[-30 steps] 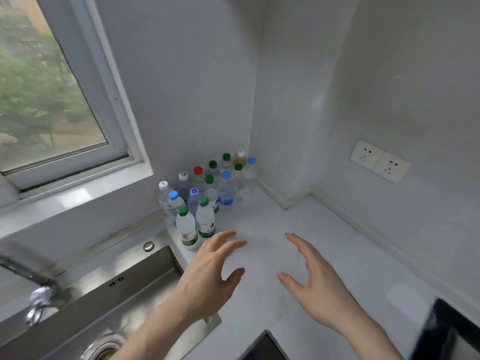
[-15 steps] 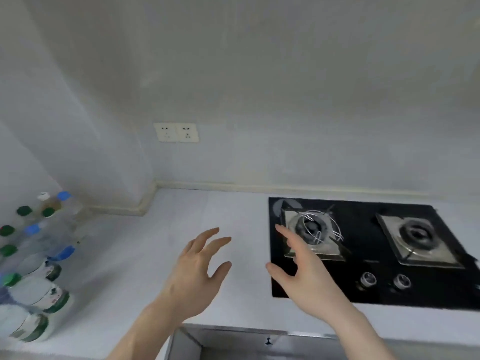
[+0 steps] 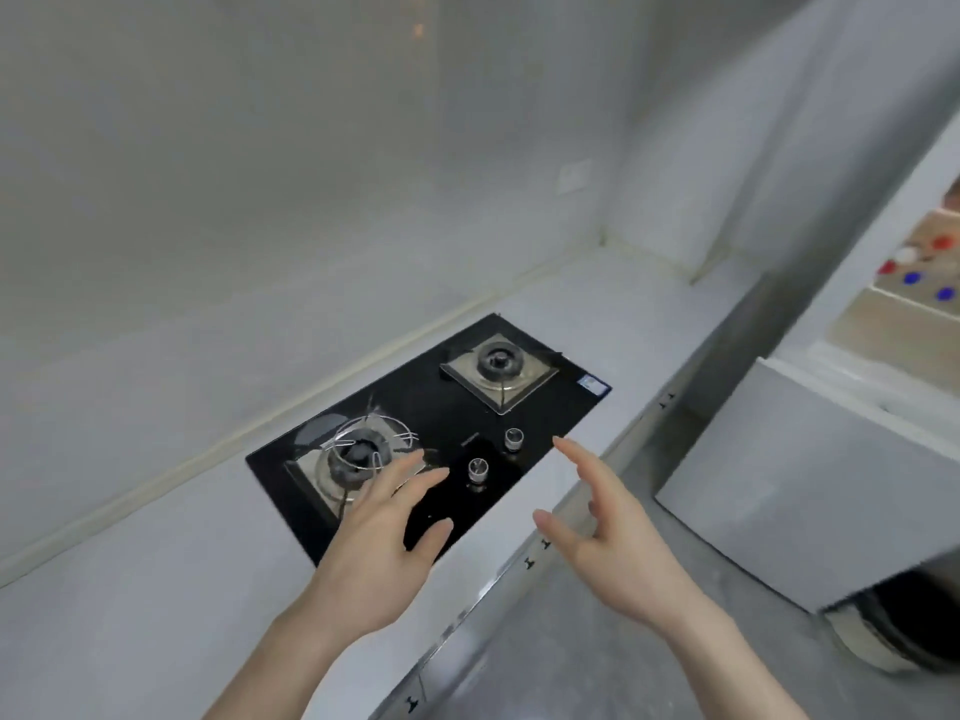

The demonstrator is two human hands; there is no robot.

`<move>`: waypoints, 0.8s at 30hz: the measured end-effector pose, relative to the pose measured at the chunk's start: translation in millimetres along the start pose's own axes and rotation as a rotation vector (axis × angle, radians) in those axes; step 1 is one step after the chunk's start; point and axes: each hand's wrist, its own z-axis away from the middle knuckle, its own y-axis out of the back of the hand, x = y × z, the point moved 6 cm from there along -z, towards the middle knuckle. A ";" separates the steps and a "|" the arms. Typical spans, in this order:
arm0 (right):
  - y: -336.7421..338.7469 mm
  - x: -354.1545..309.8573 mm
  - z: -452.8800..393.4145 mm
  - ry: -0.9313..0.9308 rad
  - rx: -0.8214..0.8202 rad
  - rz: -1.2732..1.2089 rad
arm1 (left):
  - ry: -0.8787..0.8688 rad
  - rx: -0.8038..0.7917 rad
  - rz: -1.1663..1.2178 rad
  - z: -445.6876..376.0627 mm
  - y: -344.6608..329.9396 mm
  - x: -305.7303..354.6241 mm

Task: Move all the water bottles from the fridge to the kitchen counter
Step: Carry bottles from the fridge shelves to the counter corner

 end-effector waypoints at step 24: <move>382.8 183.5 95.8 -0.126 0.536 0.122 | -0.612 -0.173 0.068 -162.2 -189.9 409.2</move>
